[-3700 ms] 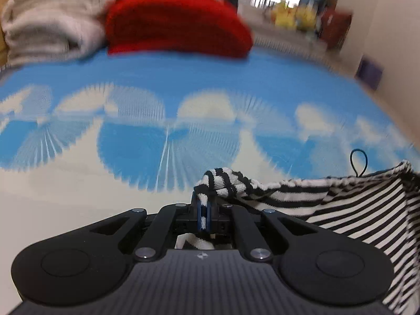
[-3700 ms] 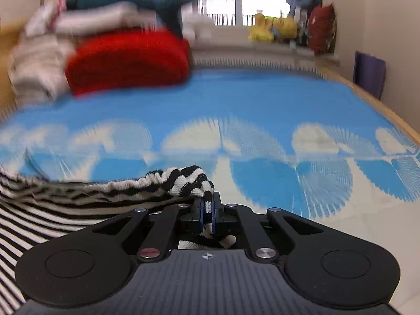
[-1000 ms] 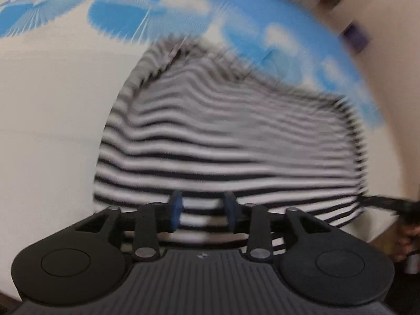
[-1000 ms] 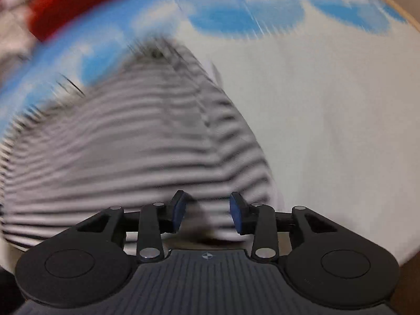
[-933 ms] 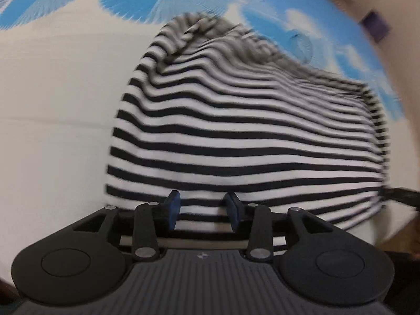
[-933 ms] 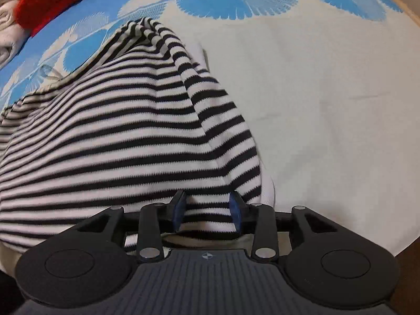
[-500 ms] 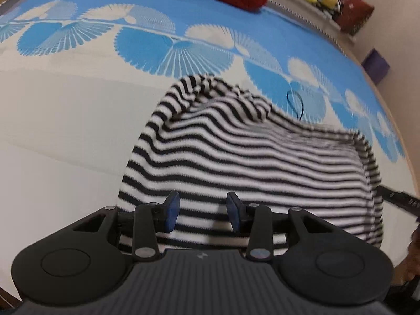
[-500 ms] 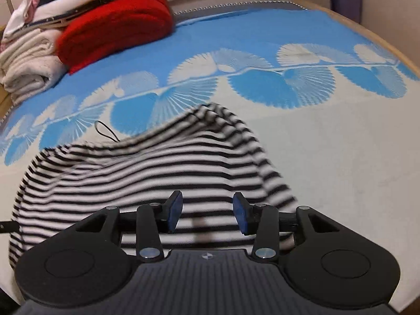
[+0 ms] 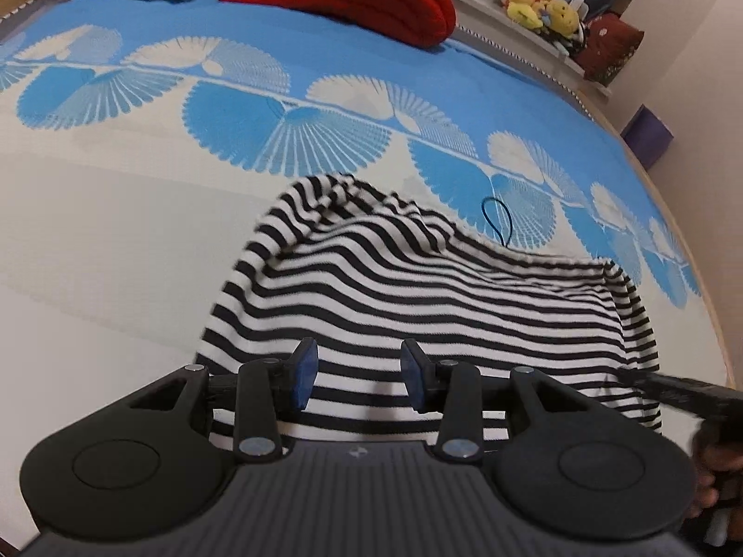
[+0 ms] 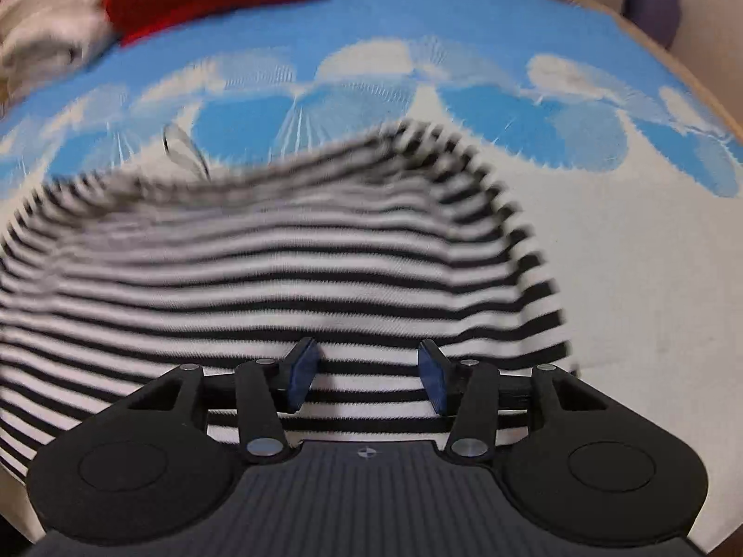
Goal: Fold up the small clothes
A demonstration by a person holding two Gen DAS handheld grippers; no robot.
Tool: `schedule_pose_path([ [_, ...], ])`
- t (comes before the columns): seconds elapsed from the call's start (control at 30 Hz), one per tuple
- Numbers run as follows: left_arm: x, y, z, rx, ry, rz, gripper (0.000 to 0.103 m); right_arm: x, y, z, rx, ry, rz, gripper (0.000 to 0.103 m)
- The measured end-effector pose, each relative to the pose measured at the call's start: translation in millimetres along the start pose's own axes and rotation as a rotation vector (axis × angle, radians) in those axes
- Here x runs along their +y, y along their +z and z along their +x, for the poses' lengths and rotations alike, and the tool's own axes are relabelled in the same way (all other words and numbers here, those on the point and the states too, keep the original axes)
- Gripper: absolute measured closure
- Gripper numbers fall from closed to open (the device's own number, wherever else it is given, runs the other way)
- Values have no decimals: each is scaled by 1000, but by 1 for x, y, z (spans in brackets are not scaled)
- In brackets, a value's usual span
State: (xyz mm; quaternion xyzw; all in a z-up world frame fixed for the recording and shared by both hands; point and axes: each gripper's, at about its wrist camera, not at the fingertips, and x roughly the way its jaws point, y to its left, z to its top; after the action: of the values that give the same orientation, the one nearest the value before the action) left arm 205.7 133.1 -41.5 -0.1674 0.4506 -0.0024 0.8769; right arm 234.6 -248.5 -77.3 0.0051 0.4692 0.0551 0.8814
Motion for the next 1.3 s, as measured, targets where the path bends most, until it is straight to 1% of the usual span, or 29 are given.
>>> schedule_pose_path([
  [0.07, 5, -1, -6, -15, 8, 7, 59, -7, 3, -27, -83, 10, 16, 53],
  [0.17, 6, -8, -16, -35, 35, 52, 58, -24, -2, -75, -222, 31, 55, 50],
  [0.23, 7, -13, -22, -47, 52, 86, 58, -35, -11, -93, -266, 33, 99, 49],
  [0.3, 9, -18, -28, -57, 56, 93, 58, -48, -20, -104, -280, 45, 181, 49],
  [0.4, 17, -24, -38, -70, 45, 54, 58, -60, -30, -109, -282, 40, 242, 49],
  [0.47, 19, -28, -48, -87, 44, 31, 58, -62, -34, -110, -285, 22, 230, 49],
  [0.53, 18, -32, -57, -93, 51, 31, 58, -63, -38, -112, -290, 11, 208, 49],
  [0.6, 15, -38, -66, -86, 62, 44, 59, -66, -42, -114, -290, 14, 199, 49],
  [0.73, 4, -53, -80, -100, 82, 84, 59, -74, -46, -118, -295, 24, 183, 49],
  [0.83, -3, -64, -83, -121, 99, 89, 62, -79, -49, -120, -292, 31, 176, 48],
  [0.87, -4, -66, -83, -124, 96, 81, 63, -79, -50, -121, -290, 34, 177, 48],
  [0.93, -4, -71, -79, -126, 85, 54, 71, -80, -51, -121, -285, 39, 172, 48],
  [1.03, 0, -74, -70, -105, 52, -29, 75, -80, -53, -124, -290, 36, 153, 47],
  [1.17, 13, -74, -55, -34, -8, -147, 75, -83, -54, -125, -294, 31, 153, 47],
  [1.27, 23, -76, -41, 48, -63, -235, 74, -87, -54, -124, -291, 27, 170, 47],
  [1.3, 24, -76, -37, 75, -74, -256, 73, -88, -54, -124, -291, 27, 176, 47],
])
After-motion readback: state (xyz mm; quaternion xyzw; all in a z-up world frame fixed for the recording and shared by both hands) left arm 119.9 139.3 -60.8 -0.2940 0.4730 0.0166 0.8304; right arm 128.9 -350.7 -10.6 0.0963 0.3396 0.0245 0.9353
